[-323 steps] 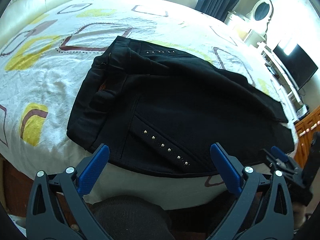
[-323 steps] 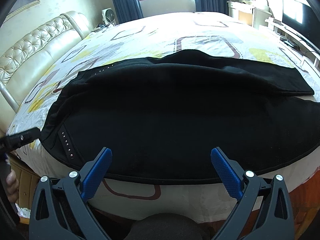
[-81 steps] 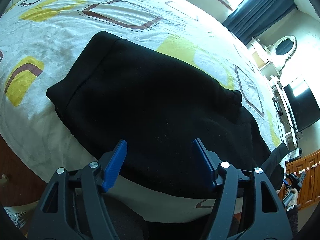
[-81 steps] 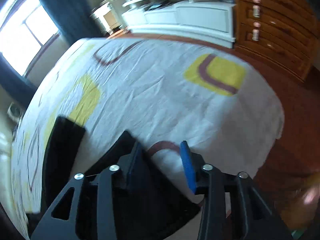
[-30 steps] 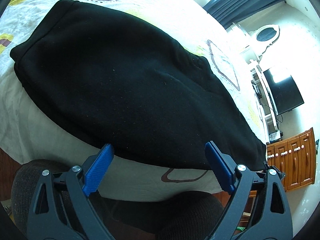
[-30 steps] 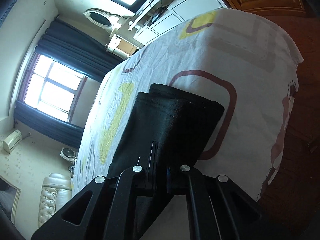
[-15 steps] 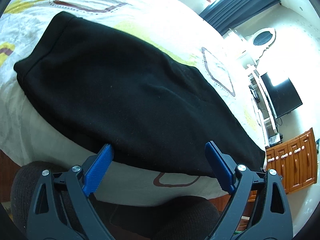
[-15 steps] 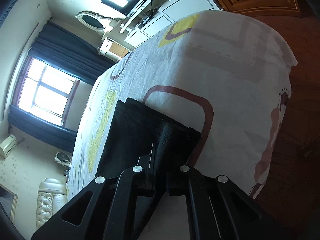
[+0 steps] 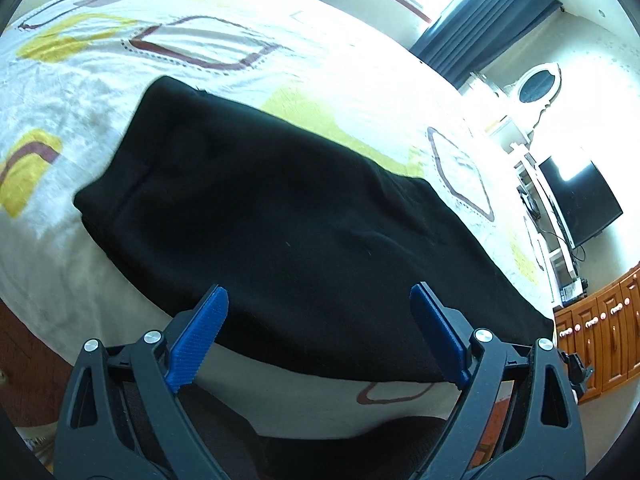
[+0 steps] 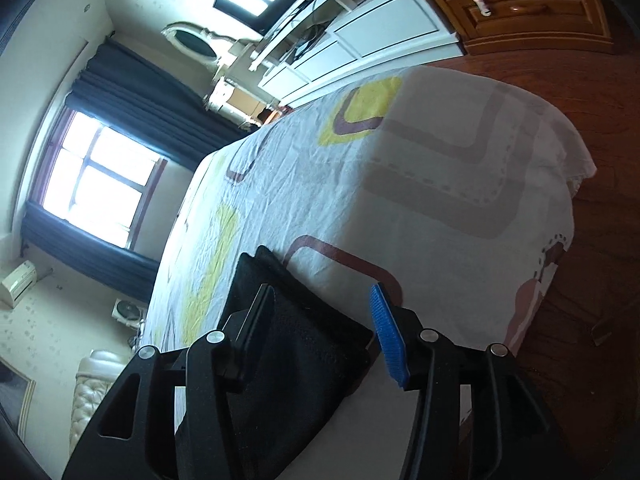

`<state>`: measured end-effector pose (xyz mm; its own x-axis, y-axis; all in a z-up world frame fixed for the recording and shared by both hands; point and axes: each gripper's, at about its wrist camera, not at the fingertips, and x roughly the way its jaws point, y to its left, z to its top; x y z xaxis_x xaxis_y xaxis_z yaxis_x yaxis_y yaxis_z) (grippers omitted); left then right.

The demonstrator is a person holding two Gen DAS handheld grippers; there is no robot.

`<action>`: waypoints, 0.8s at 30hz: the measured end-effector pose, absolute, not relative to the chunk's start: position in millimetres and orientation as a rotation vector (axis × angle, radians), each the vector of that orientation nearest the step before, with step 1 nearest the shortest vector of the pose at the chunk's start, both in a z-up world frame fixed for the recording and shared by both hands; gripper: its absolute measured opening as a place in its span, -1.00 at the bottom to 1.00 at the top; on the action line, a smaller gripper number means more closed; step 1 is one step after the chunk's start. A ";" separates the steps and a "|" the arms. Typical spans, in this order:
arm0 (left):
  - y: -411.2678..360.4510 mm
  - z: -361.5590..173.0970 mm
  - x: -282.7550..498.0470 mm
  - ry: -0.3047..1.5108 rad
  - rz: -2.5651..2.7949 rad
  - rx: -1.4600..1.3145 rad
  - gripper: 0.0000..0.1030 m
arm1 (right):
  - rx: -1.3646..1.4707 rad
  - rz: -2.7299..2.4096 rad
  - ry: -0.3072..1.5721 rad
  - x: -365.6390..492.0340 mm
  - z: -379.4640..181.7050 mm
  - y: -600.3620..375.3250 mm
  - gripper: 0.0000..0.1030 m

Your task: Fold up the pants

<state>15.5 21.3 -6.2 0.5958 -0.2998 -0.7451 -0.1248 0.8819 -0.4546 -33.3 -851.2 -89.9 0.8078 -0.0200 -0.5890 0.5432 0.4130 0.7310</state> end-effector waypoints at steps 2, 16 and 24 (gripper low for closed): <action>27.7 -2.5 17.7 0.929 -0.097 -0.507 0.78 | 1.052 -0.286 0.596 -17.1 -85.1 -850.5 0.14; 73.6 -15.8 26.4 0.974 -0.012 -0.552 0.78 | 0.804 -0.143 0.885 52.8 -76.4 -853.9 0.65; 73.8 -19.2 41.4 0.986 -0.039 -0.559 0.78 | 0.528 -0.173 1.078 67.8 -68.4 -805.6 0.07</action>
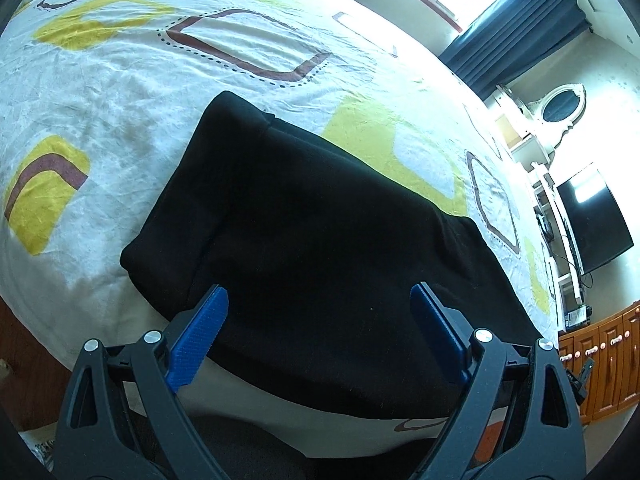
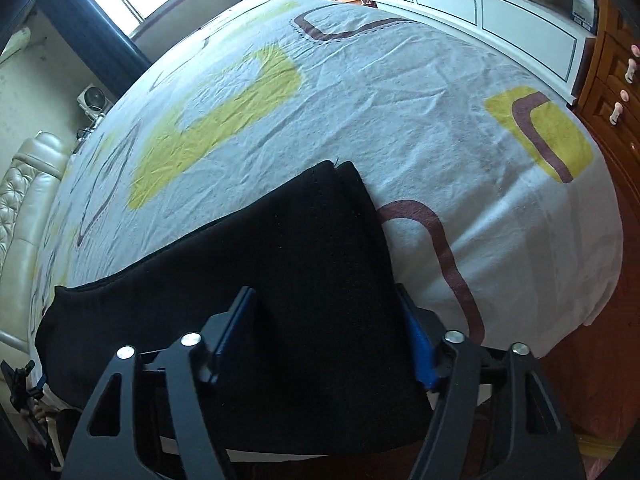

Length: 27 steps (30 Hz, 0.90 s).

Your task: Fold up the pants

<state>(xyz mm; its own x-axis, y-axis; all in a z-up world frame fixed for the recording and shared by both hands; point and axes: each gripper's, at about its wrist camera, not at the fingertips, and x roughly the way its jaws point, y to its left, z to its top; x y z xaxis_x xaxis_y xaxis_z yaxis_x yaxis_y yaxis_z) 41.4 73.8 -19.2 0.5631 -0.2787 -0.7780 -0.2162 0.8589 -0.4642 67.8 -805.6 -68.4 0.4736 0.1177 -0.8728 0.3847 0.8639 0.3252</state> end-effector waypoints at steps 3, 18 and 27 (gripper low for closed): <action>75.1 -20.5 43.1 0.993 -0.050 -0.553 0.78 | 0.595 -0.152 1.090 62.7 -65.6 -812.0 -0.52; 91.8 -16.7 34.2 0.990 -0.121 -0.552 0.78 | 0.945 0.172 0.825 60.3 24.2 -733.6 -0.59; 87.3 -17.7 31.2 1.007 -0.153 -0.609 0.78 | 0.810 0.361 0.848 96.1 96.1 -599.6 -0.59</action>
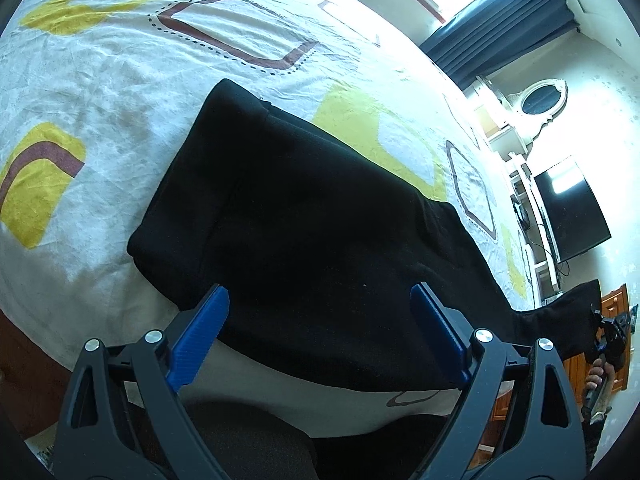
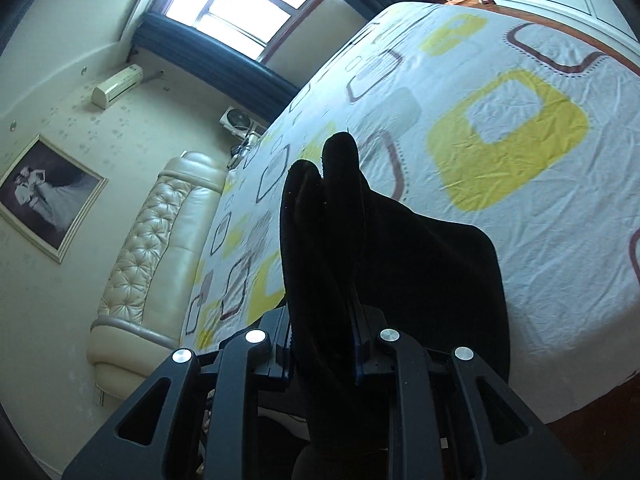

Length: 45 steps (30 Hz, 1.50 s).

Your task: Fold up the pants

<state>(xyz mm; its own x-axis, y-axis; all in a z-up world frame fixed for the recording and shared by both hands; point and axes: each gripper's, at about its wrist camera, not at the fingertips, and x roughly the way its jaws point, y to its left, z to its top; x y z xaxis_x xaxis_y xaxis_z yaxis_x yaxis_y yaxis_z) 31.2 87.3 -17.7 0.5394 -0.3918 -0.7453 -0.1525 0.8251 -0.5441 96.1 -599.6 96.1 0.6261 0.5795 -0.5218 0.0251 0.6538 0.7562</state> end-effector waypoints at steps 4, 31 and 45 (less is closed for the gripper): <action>80.7 -18.9 30.5 1.022 -0.170 -0.611 0.78 | 0.741 0.403 0.907 116.7 95.0 -538.6 -0.59; 72.7 -22.3 37.6 1.050 -0.193 -0.638 0.78 | 0.303 0.197 1.198 152.9 -31.4 -322.8 0.06; 73.9 -25.5 35.3 1.065 -0.192 -0.647 0.78 | 0.642 0.437 0.995 121.0 5.3 -425.1 0.20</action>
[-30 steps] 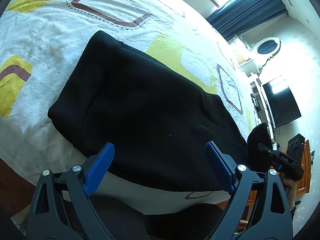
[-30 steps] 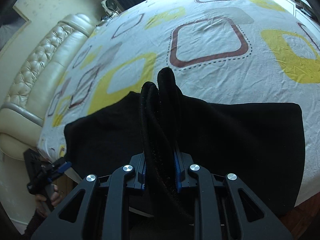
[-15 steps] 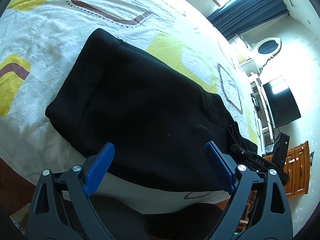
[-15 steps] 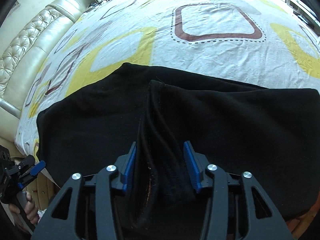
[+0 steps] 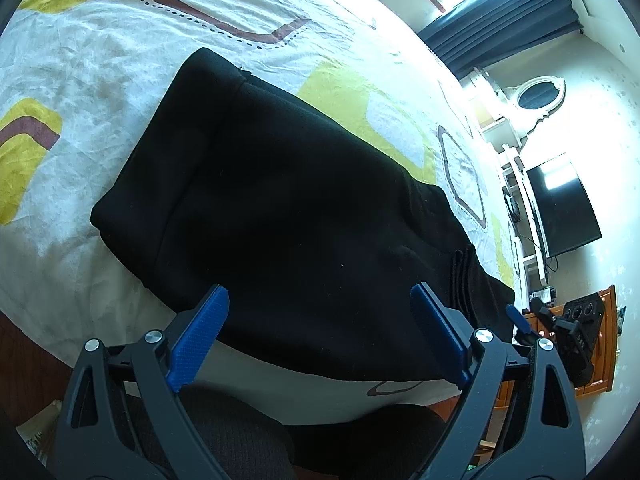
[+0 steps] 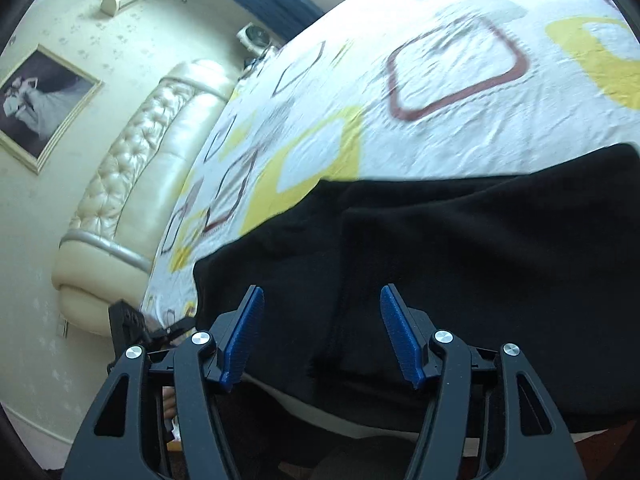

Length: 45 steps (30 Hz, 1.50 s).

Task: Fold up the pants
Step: 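Grasp the pants leg end with the right gripper and fold it over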

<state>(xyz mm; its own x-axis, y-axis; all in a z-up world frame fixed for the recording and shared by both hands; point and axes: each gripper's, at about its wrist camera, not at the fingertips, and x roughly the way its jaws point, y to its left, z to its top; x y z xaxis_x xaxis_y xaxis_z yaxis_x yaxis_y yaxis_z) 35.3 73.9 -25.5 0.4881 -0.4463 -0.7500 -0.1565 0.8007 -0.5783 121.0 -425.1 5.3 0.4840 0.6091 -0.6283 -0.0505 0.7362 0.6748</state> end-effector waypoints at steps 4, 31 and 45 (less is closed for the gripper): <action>70.3 -26.8 33.9 1.071 -0.196 -0.638 0.78 | 0.717 0.181 0.925 115.8 -4.9 -536.0 0.27; 61.7 -29.4 32.1 1.073 -0.193 -0.600 0.79 | 1.068 0.351 1.038 43.9 -94.3 -603.2 -0.23; 94.6 -0.4 35.1 0.973 -0.271 -0.653 0.79 | 0.711 -0.039 0.907 45.6 8.3 -540.8 0.41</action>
